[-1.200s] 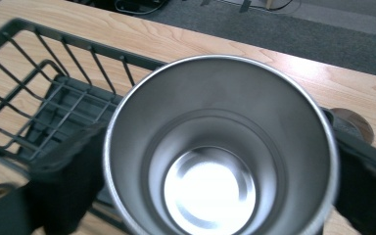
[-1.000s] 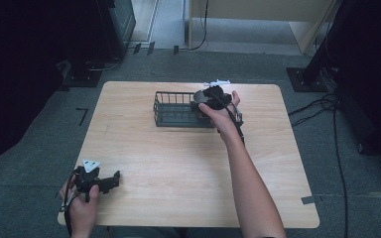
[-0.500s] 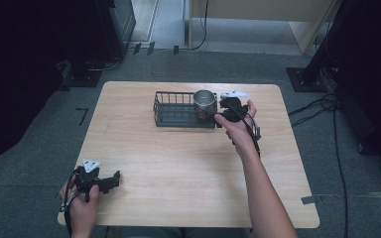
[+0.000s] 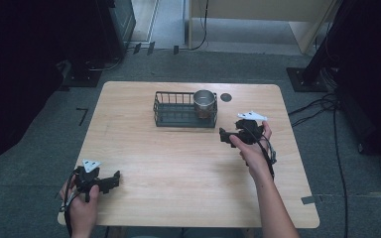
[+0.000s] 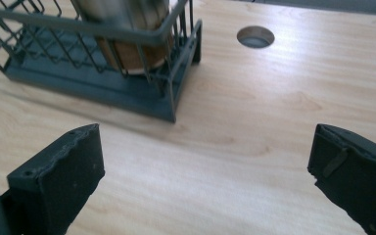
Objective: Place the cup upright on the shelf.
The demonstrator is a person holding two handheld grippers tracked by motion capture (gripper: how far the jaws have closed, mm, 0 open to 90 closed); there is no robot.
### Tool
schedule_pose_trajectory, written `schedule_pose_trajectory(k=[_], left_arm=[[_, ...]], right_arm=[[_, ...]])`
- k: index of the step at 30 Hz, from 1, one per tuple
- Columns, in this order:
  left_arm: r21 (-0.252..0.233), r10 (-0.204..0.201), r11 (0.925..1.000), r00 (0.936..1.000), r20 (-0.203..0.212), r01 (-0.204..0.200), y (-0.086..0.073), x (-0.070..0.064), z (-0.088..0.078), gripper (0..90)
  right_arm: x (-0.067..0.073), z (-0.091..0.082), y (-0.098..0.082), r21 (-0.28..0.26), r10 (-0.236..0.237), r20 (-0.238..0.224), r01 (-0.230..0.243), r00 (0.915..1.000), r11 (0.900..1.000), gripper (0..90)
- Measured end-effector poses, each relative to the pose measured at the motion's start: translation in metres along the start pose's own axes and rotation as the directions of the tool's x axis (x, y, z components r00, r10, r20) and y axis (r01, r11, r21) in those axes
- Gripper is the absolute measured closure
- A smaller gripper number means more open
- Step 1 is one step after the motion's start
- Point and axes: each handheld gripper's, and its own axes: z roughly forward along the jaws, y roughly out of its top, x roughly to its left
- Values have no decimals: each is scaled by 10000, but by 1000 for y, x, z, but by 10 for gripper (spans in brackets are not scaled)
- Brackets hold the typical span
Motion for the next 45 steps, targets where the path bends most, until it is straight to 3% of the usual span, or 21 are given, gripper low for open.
schedule_pose_trajectory(k=[8,17,29,45], left_arm=[[16,25,10000,10000,-1,-25,0,0,0,0],[16,24,10000,10000,-1,-24,0,0,0,0],[17,25,10000,10000,0,-25,0,0,0,0],[14,24,10000,10000,-5,-24,0,0,0,0]], right_arm=[[-7,-12,-35,100,-3,-8,3,10000,9999,0],[-21,-26,-61,194,14,140,-16,9999,9998,0],[-49,-50,-88,164,282,478,-291,9985,9994,1],[-85,-77,-132,486,766,1137,-825,9906,9954,5]])
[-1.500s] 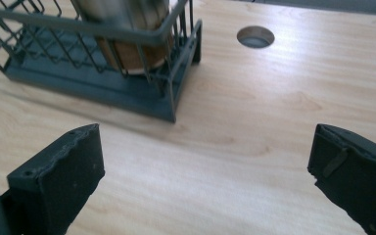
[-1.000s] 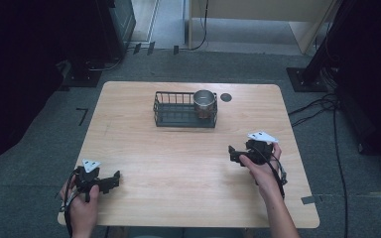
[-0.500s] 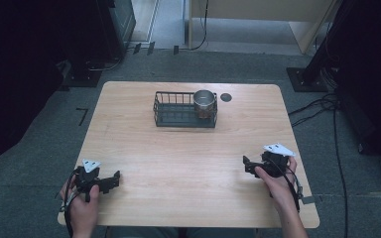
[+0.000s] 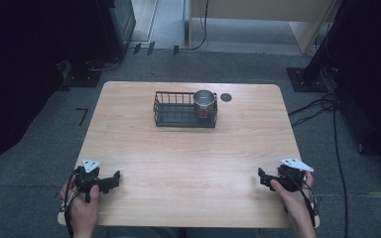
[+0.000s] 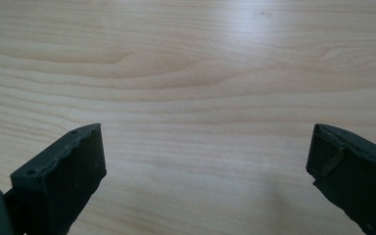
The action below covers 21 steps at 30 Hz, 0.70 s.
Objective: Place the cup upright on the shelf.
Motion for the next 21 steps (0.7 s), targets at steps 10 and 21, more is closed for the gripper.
schedule_pose_trajectory(k=[10,21], left_arm=[[2,-1,10000,10000,1,1,0,0,0,0],[1,1,10000,10000,0,-1,0,0,0,0]], right_arm=[[-29,-9,-27,306,334,476,-349,9983,9989,5],[-39,-13,-33,424,129,928,-169,9956,9990,0]])
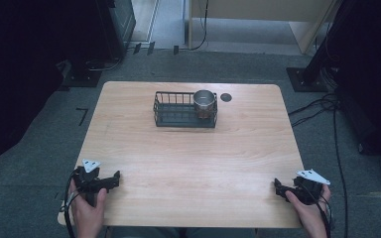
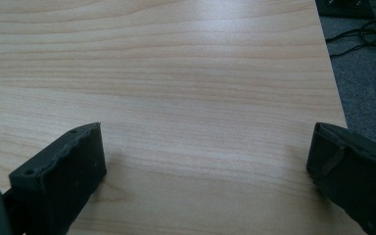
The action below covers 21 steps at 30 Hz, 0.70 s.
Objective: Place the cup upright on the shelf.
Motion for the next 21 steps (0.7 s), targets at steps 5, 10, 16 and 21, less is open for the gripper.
schedule_pose_trajectory(k=[5,10,16,21], left_arm=[[-1,-3,10000,10000,0,3,0,0,0,0],[1,2,10000,10000,0,-2,0,0,0,0],[11,-69,10000,10000,-65,69,0,-1,0,0],[11,-71,10000,10000,-67,71,0,-1,0,0]], right_arm=[[0,0,0,0,-6,3,6,10000,10000,0],[0,0,0,0,-2,3,2,10000,10000,0],[0,0,0,0,-2,3,2,10000,10000,0],[0,0,0,-1,-6,2,6,10000,10000,0]])
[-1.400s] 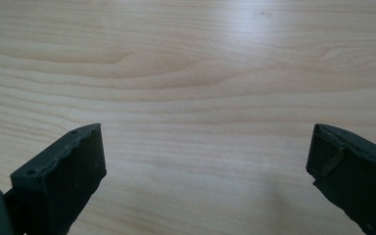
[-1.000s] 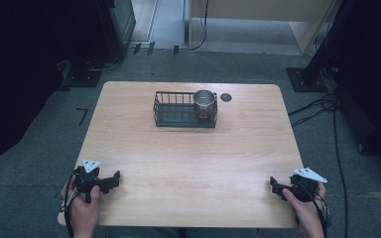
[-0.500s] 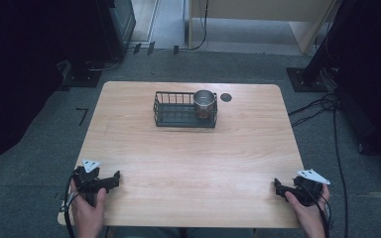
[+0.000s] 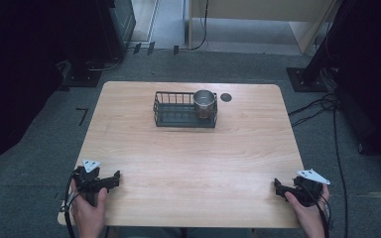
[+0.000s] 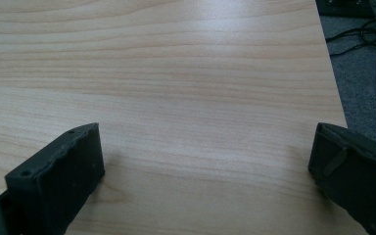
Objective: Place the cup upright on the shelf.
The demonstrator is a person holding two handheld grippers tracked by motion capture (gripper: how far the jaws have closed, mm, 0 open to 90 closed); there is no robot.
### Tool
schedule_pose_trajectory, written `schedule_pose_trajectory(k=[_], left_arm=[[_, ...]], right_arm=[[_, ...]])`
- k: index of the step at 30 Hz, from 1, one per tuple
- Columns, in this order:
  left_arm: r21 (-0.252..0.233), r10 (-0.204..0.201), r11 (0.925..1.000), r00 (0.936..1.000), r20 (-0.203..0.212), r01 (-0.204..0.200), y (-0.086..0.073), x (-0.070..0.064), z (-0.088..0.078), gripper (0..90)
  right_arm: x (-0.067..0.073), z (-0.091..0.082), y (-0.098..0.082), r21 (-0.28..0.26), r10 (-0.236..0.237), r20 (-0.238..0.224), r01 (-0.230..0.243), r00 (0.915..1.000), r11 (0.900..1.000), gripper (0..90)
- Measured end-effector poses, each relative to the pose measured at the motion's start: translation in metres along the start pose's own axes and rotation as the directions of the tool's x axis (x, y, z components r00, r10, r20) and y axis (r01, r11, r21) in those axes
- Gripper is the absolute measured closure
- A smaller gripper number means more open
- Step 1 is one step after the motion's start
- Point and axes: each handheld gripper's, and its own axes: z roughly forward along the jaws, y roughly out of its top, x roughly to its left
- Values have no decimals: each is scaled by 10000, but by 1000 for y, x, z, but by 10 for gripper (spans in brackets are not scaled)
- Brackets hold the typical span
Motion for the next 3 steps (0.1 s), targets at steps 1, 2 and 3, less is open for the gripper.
schedule_pose_trajectory(k=[1,2,3], left_arm=[[0,-1,10000,10000,0,1,0,0,0,0],[-1,-2,10000,10000,1,2,0,0,0,0],[-1,-3,10000,10000,1,3,0,0,0,0]], right_arm=[[0,0,0,0,0,1,0,10000,10000,0],[0,0,0,-1,10,4,-10,10000,10000,0],[0,0,0,-1,7,1,-7,10000,10000,0]])
